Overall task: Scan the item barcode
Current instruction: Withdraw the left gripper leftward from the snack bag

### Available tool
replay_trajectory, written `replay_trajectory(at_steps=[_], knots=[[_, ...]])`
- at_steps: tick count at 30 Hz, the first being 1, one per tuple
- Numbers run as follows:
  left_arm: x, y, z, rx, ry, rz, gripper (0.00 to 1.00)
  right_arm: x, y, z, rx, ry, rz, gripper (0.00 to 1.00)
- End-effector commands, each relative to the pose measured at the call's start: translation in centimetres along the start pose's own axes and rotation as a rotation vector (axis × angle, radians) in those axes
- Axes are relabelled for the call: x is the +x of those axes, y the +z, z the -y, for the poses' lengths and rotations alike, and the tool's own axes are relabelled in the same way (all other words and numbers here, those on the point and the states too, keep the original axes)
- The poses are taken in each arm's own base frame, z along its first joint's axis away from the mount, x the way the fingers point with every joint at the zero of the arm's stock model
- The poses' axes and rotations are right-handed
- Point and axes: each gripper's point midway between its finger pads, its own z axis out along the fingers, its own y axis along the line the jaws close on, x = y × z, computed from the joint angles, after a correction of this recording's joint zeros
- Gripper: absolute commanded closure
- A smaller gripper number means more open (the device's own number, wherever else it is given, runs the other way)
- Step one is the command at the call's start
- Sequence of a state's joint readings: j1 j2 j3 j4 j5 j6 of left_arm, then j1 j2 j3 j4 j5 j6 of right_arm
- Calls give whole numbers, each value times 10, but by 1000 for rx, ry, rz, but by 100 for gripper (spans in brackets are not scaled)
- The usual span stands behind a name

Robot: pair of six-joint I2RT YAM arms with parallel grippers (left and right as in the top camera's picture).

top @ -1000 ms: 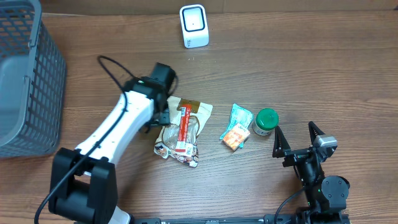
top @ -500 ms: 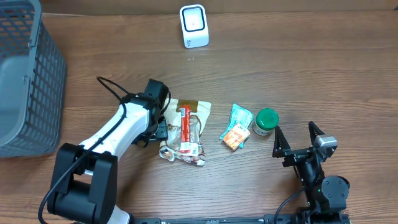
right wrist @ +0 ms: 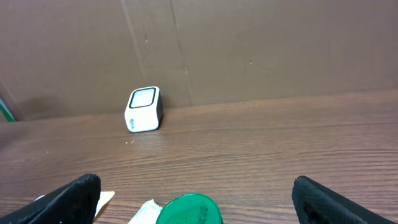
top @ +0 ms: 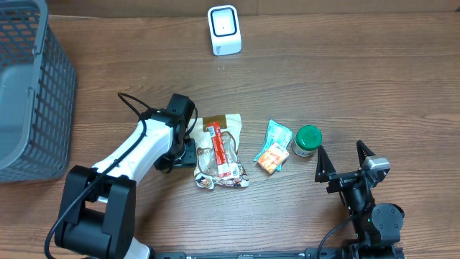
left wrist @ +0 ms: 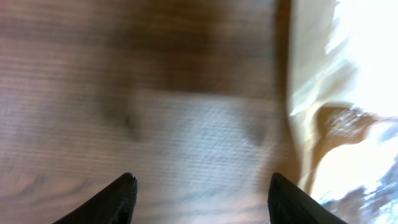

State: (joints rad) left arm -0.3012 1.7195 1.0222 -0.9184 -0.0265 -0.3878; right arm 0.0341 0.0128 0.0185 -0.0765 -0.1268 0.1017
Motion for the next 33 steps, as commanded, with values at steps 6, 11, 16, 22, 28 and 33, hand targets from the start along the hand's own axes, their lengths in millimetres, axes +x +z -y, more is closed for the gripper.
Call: replay_trajectory(at_steps=[6,11,16,22,28,33], knots=[[-29,-59,-19,-93,0,185,39,2,0,1,2,2,2,0],[-48,-101,-31,-109,-44,342,35,2,0,1,3,2,2,0],[-55,-114,-60,-155,-130,389,25,2,0,1,2,2,2,0],[-56,-111,-71,-132,-179,370,0,2,0,1,2,2,2,0],[-57,-112,-71,-131,-179,375,0,2,0,1,3,2,2,0],[-57,-112,-71,-131,-179,375,0,2,0,1,2,2,3,0]])
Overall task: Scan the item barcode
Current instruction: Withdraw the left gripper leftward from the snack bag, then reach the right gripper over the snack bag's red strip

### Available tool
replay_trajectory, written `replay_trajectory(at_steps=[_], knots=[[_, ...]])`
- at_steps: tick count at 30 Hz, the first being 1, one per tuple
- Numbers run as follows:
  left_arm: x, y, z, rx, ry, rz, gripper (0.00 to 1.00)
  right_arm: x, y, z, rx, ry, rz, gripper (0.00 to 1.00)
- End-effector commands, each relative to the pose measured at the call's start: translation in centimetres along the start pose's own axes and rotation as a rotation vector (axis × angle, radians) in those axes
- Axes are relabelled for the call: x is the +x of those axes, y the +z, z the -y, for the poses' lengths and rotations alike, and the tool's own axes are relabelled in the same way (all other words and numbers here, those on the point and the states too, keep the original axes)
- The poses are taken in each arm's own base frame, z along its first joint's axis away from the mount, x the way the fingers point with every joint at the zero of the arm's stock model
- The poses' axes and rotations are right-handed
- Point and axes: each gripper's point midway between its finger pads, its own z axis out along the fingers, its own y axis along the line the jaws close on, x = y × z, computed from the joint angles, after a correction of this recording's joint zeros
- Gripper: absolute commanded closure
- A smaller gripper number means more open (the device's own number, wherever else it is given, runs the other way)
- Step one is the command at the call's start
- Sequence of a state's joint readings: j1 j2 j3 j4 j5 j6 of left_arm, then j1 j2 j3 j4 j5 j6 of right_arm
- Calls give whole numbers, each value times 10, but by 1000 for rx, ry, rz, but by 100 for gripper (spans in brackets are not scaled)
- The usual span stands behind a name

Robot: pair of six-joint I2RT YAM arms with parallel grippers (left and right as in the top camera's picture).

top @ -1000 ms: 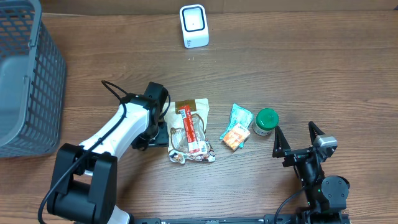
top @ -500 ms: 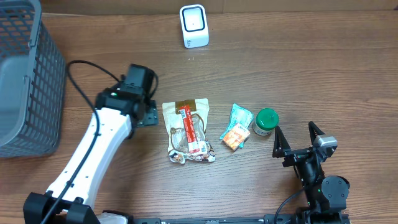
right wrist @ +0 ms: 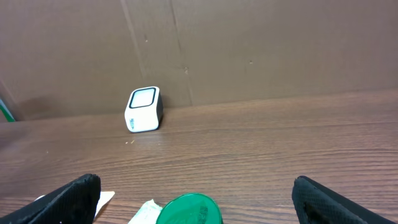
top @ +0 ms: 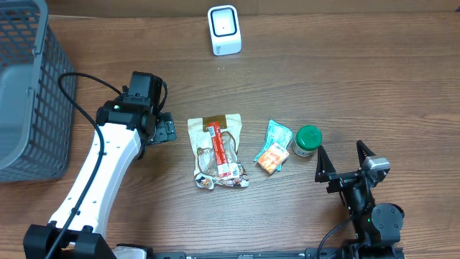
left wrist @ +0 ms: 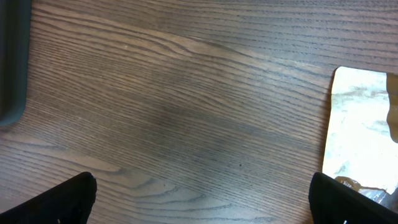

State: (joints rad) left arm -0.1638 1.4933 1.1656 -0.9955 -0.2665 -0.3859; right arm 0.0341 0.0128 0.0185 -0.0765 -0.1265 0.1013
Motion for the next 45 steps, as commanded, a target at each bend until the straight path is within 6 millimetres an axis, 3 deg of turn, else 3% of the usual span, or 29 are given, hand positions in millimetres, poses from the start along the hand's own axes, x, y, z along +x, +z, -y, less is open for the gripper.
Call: replay_trajectory(at_steps=[1,20,26,31,36,41,45], knots=[[-7,-6,0,3,-5,30,0,2,0,1,1,2,3,0],[-7,-6,0,3,-5,30,0,-8,-1,-13,-73,25,31,0],[-7,-6,0,3,-5,30,0,-55,-16,-31,-126,33,70,0],[-7,-6,0,3,-5,30,0,-119,-41,-44,-117,30,88,0],[-7,-6,0,3,-5,30,0,-169,-59,-55,-105,45,22,0],[-7,-6,0,3,-5,30,0,-197,-59,-62,-86,105,-131,0],[-7,-6,0,3,-5,30,0,-202,-51,-75,-126,152,-305,0]])
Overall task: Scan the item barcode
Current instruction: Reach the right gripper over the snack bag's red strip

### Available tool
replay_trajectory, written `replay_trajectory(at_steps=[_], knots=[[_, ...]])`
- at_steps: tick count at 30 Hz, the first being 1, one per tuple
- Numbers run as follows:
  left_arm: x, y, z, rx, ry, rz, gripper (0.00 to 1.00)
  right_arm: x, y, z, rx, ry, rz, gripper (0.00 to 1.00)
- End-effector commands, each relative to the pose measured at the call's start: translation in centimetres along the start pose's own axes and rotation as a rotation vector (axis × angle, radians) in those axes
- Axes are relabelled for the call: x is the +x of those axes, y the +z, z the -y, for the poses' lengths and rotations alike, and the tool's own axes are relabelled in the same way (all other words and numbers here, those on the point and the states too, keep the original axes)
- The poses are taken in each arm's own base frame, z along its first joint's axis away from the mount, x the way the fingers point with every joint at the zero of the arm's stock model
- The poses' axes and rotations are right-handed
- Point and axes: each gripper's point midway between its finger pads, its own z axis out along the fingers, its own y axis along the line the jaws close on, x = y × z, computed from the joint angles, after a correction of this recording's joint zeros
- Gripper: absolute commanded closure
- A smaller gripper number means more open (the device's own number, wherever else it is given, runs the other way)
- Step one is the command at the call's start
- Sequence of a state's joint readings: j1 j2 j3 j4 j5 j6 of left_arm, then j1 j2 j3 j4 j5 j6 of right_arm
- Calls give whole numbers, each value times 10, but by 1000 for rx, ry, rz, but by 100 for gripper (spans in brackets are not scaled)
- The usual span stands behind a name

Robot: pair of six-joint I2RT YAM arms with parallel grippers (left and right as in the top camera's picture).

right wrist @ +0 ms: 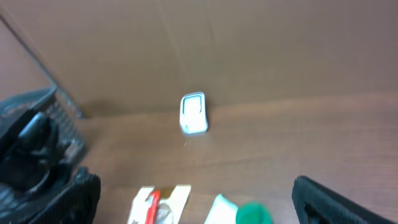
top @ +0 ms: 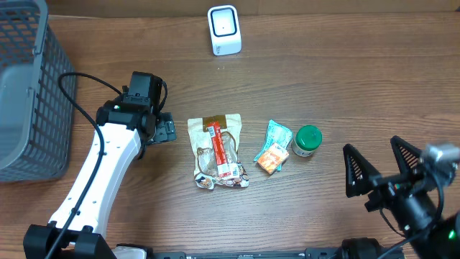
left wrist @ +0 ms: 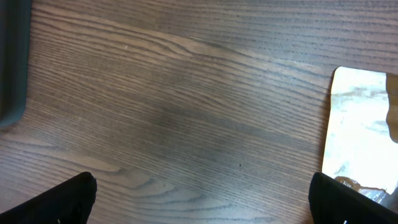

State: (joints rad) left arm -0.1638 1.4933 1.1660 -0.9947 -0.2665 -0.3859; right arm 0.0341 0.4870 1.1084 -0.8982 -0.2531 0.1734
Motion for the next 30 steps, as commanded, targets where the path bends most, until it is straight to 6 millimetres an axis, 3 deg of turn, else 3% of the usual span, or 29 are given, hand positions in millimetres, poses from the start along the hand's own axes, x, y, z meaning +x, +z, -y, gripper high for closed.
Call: replay_trajectory(at_steps=[1,6,12,14,15,16,19,21,27,30], knots=[[-7,-6,0,2,-5,29,0,-9,10,-13,-51,49,-126,0],[-7,-6,0,2,-5,29,0,-1,33,-30,-147,142,-360,0],[-7,-6,0,2,-5,29,0,12,58,-53,-335,236,-504,1],[-7,-6,0,2,-5,29,0,16,64,-57,-376,267,-545,32],[-7,-6,0,2,-5,29,0,19,68,-59,-392,285,-569,54],[-7,-6,0,2,-5,29,0,22,71,-59,-402,303,-592,68],[-7,-6,0,2,-5,29,0,39,85,-59,-406,330,-677,89],[-7,-6,0,2,-5,29,0,57,94,-61,-397,326,-743,96],[-7,-6,0,2,-5,29,0,128,117,-78,-376,252,-972,95],[-7,-6,0,2,-5,28,0,160,126,-89,-373,200,-1060,85]])
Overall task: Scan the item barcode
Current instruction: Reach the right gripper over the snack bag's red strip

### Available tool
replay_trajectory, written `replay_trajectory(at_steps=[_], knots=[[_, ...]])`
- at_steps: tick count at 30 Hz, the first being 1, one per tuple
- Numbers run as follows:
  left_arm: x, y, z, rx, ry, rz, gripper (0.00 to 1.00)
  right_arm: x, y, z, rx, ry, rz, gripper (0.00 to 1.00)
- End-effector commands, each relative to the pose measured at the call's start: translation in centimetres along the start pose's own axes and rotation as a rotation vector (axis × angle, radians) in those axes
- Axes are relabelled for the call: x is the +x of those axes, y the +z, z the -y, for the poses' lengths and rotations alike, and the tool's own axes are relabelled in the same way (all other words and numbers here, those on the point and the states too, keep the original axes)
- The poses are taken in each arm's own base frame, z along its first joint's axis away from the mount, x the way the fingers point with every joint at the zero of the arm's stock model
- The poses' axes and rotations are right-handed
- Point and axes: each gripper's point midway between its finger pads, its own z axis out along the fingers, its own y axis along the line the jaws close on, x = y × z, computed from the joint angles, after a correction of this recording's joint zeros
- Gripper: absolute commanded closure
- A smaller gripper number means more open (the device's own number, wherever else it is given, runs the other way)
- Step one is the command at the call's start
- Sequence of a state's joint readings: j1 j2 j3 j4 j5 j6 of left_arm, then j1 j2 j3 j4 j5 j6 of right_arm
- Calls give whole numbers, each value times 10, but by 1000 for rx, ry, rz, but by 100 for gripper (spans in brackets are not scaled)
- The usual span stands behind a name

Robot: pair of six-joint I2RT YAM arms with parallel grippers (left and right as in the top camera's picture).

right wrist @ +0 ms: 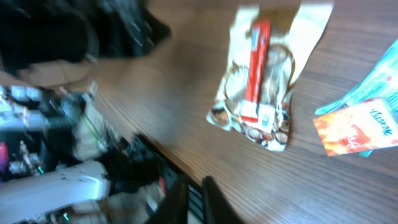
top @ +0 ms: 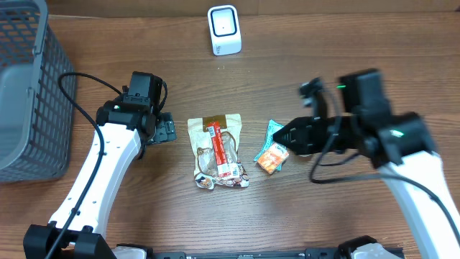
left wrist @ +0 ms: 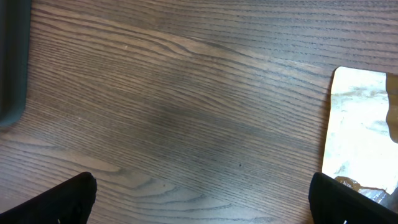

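Note:
A tan snack bag with a red stripe (top: pixel 219 151) lies flat mid-table, also visible as the snack bag (right wrist: pixel 261 81) and its pale edge (left wrist: pixel 360 124). Right of it lie a teal packet (top: pixel 277 133) and an orange packet (top: pixel 271 157), the latter seen again as the orange packet (right wrist: pixel 354 130). The white scanner (top: pixel 223 29) stands at the back. My left gripper (top: pixel 164 130) hovers open left of the bag, with bare wood between its jaws (left wrist: pixel 202 205). My right gripper (top: pixel 282 137) hangs above the packets, shut on nothing (right wrist: pixel 196 196). The right arm hides the green jar.
A grey mesh basket (top: pixel 29 86) fills the far left of the table. The left arm's black cable (top: pixel 86 78) loops near it. The table's front edge and robot bases (right wrist: pixel 93 180) show below the right gripper.
My right arm has moved from the front right, jaws wide open, to above the teal and orange packets, jaws now shut. It now covers the green jar. The left arm has not moved.
My left gripper was open and low at the snack bag's left edge. It then stood higher and further left, and has stayed there. The right arm rested open at the front right, then was raised, and now hangs shut over the packets.

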State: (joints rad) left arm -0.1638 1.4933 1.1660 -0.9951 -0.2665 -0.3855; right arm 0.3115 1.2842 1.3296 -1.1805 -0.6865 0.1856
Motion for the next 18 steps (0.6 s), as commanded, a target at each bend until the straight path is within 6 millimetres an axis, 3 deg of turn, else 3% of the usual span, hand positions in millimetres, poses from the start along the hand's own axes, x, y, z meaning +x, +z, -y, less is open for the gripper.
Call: replay_trajectory(at_steps=[1,7,11,15,18], knots=[[-7,-6,0,2,-6,29,0,13,43,11,65,-29,-108,83],[-7,-6,0,2,-6,29,0,17,111,31,199,7,-189,80],[-7,-6,0,2,-6,29,0,22,152,28,189,-46,-235,80],[-7,-6,0,2,-6,29,0,28,175,30,193,-69,-266,73],[-7,-6,0,2,-6,29,0,29,184,42,251,-40,-264,73]])
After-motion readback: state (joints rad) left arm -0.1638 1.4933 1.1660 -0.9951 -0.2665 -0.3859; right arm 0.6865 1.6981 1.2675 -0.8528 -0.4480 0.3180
